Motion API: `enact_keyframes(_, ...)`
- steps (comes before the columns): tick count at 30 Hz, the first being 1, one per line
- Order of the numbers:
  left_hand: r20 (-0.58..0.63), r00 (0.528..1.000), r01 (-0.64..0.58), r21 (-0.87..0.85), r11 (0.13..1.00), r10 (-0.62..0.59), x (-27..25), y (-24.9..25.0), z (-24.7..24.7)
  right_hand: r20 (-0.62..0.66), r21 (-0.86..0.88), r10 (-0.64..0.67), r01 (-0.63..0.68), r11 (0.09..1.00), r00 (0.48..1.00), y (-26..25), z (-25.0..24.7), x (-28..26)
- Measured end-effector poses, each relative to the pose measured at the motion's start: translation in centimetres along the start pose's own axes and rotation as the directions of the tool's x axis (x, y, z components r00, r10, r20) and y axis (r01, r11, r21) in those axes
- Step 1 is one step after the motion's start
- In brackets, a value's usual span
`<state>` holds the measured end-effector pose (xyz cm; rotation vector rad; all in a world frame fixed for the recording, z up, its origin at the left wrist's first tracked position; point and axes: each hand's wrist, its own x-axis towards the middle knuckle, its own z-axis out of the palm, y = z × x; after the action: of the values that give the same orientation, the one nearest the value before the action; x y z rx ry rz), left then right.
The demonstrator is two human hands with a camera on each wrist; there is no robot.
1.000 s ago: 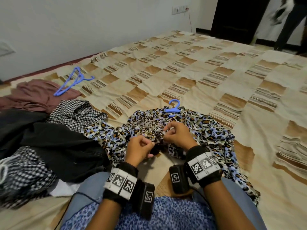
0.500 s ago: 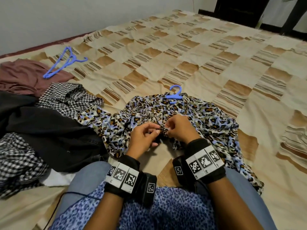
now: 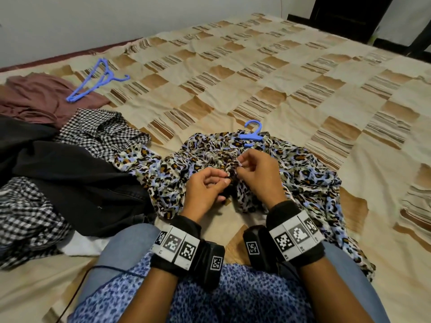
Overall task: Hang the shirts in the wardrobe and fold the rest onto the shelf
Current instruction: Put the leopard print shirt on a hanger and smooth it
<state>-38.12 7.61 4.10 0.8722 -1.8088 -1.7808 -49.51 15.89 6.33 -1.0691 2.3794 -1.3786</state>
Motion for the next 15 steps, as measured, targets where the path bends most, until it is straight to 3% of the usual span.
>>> enact_keyframes(12, -0.019, 1.000, -0.025, 0.019, 1.000, 0.025, 0.1, 0.0, 0.3, -0.075, 0.066, -0.039, 0.044, 0.997, 0.996, 0.4, 2.0, -0.8)
enact_keyframes(15, -0.053, 0.998, -0.018, 0.001, 1.000, 0.018, 0.1, 0.0, 0.3, -0.045, 0.116, -0.045, 0.050, 0.992, 0.998, 0.5, 1.7, -0.6)
